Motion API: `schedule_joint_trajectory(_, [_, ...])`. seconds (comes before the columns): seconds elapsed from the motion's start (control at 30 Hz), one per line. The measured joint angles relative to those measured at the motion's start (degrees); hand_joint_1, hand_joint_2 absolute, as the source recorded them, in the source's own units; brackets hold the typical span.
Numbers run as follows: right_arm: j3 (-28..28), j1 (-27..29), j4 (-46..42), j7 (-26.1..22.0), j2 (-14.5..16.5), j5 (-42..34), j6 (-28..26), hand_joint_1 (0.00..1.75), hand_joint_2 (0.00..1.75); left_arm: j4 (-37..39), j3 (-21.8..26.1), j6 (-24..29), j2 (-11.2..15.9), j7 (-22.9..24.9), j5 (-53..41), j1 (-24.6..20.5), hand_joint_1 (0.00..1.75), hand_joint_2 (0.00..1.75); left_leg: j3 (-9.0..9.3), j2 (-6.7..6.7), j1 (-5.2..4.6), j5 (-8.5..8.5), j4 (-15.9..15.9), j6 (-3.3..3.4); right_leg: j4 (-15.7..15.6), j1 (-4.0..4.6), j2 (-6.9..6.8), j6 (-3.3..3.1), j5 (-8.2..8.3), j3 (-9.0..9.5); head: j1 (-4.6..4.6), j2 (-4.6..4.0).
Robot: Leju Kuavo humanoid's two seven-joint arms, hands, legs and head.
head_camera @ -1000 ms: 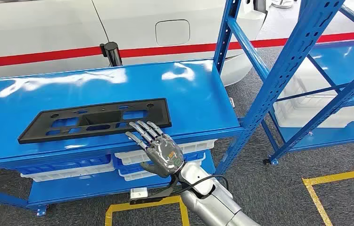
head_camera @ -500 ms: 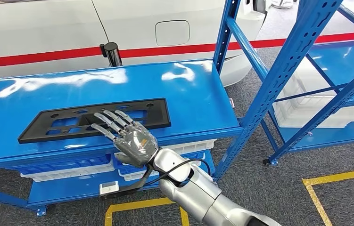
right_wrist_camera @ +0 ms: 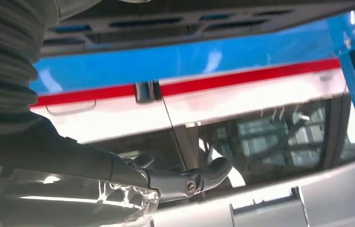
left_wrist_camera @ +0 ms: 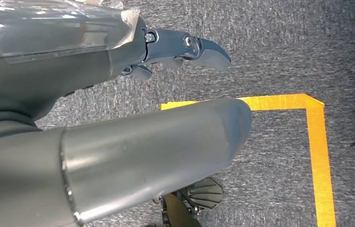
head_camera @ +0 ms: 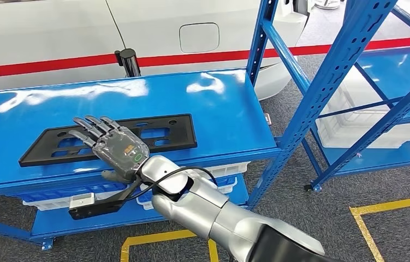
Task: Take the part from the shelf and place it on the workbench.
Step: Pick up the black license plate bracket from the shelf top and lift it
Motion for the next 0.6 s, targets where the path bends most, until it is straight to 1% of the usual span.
schedule_joint_trajectory(0.1, [4.2, -1.6, 2.6, 1.2, 0.1, -3.8, 0.0, 0.00, 1.75, 0.0, 0.0, -0.2, 0.0, -0.8, 0.0, 0.1, 0.00, 0.00, 0.00, 0.00, 0.00, 0.00, 0.0, 0.00, 0.0, 0.00, 0.00, 0.00, 0.00, 0.01, 0.00, 0.00])
schedule_joint_trajectory(0.27, [8.5, -2.2, 5.3, 1.8, 0.1, -5.9, -0.2, 0.00, 1.75, 0.0, 0.0, -0.2, 0.0, -1.1, 0.0, 0.4, 0.00, 0.00, -0.01, 0.00, -0.01, 0.00, 0.0, 0.00, 0.0, 0.00, 0.00, 0.00, 0.00, 0.00, 0.01, 0.00])
schedule_joint_trajectory(0.43, [10.8, -3.0, 7.0, 2.1, 0.1, -6.9, -0.3, 0.00, 1.75, 0.0, 0.0, -0.2, 0.0, -1.0, -0.1, 0.5, 0.00, 0.00, -0.01, 0.00, -0.01, 0.00, 0.0, 0.00, 0.0, 0.00, 0.00, 0.00, 0.00, -0.01, 0.00, 0.00])
schedule_joint_trajectory(0.6, [11.7, -3.4, 7.8, 2.2, 0.1, -7.2, -0.3, 0.00, 1.75, 0.0, 0.0, -0.2, 0.0, -0.9, -0.1, 0.5, 0.00, 0.00, -0.01, 0.00, 0.00, 0.00, 0.0, 0.00, 0.0, 0.00, 0.00, 0.00, 0.00, -0.01, 0.01, 0.00])
